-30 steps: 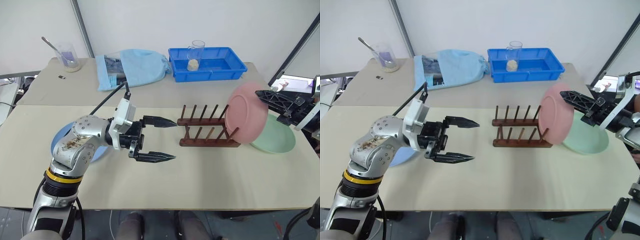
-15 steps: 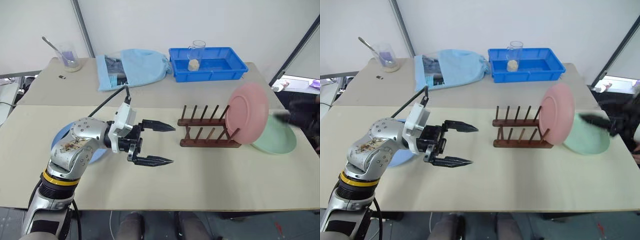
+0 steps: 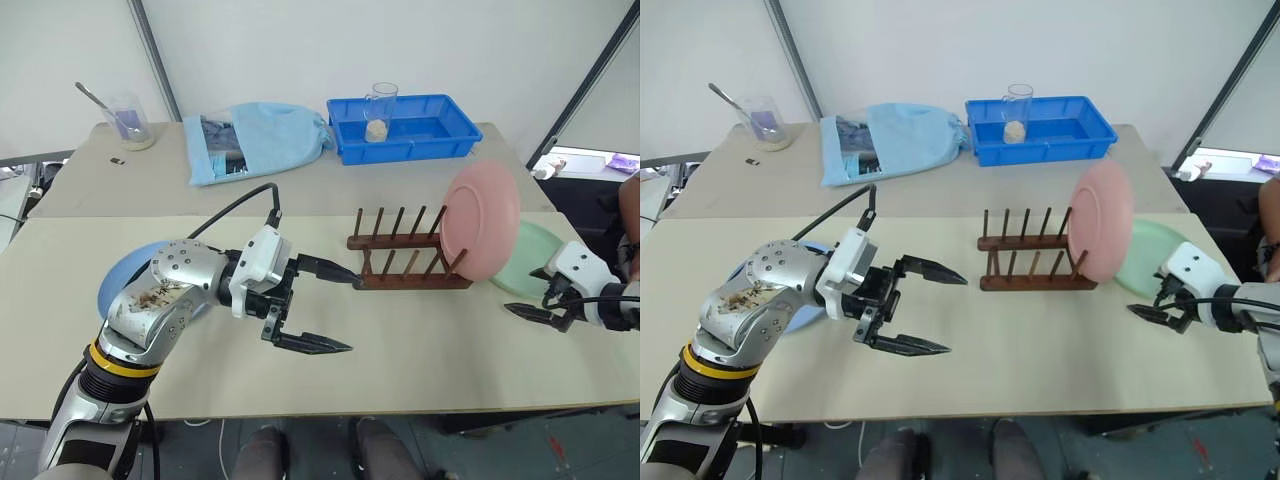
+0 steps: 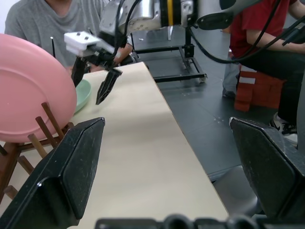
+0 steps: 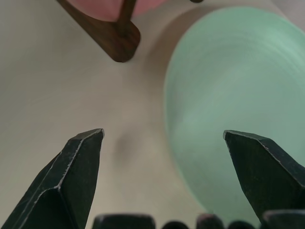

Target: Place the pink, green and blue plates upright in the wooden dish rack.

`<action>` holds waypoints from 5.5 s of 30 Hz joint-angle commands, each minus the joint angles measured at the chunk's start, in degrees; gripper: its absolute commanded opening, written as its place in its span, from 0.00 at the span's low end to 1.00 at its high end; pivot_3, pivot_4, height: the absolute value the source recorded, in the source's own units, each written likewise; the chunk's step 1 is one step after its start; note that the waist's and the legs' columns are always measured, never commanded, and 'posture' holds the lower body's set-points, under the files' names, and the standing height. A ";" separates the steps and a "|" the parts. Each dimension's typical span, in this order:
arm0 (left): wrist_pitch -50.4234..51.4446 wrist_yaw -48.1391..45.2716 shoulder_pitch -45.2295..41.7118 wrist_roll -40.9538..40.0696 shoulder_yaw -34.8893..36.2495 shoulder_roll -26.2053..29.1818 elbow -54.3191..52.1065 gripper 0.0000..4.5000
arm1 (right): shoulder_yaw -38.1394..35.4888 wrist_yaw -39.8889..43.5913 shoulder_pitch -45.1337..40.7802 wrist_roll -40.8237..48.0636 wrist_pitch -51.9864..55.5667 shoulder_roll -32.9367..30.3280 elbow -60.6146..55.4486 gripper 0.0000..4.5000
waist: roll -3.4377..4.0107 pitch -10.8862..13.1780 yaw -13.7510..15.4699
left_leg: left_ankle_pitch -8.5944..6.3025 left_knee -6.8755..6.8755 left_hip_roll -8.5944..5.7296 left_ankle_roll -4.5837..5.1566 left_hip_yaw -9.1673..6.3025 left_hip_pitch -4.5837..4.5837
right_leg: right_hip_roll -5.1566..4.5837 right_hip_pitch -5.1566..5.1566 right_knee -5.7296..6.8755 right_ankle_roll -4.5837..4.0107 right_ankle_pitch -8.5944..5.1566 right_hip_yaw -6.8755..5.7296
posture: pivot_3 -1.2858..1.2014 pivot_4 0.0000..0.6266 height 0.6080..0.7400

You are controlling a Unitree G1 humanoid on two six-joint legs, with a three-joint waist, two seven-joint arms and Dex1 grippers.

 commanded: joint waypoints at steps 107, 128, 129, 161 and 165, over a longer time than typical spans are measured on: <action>1.18 12.32 7.30 -3.19 8.52 0.51 -3.66 1.00 | -26.92 -37.22 -9.30 79.46 58.45 13.27 -35.85 0.01 | 0.08 0.03 0.95 | -0.01 -0.06 -0.10 0.02 -0.10 -0.19 | -0.05 -0.04 -0.07 0.13 -0.03 0.11 | 0.52 0.24 0.98; 2.14 13.35 7.95 -3.47 8.83 0.59 -4.35 1.00 | -22.65 -40.93 -15.68 73.21 59.06 10.94 -30.14 0.62 | 0.08 0.03 1.11 | -0.01 -0.05 -0.11 0.02 -0.13 -0.26 | -0.05 -0.05 -0.12 0.13 -0.04 0.11 | 0.52 0.24 0.98; 2.16 13.72 8.06 -3.24 8.97 0.60 -4.38 1.00 | -22.82 -40.48 -16.39 72.55 58.63 10.62 -30.44 0.70 | 0.08 0.03 1.11 | -0.01 -0.05 -0.12 0.02 -0.13 -0.26 | -0.05 -0.05 -0.11 0.13 -0.04 0.11 | 0.52 0.24 0.98; 25.66 81.64 38.20 -4.63 55.15 -22.34 -15.07 1.00 | 10.99 18.29 -29.28 22.26 13.81 13.62 -25.99 0.99 | -0.06 0.11 0.90 | -0.04 -0.04 0.31 0.00 0.05 -0.10 | -0.04 -0.14 -0.04 -0.26 0.15 -0.21 | 0.52 0.24 0.98; 28.84 83.88 34.71 -4.79 52.46 -21.82 -12.21 1.00 | 12.41 20.67 -30.62 19.67 11.78 15.56 -24.60 0.99 | -0.06 0.11 1.14 | -0.04 -0.07 0.27 -0.01 0.05 -0.10 | 0.01 -0.17 -0.02 -0.54 0.25 -0.25 | 0.52 0.24 0.98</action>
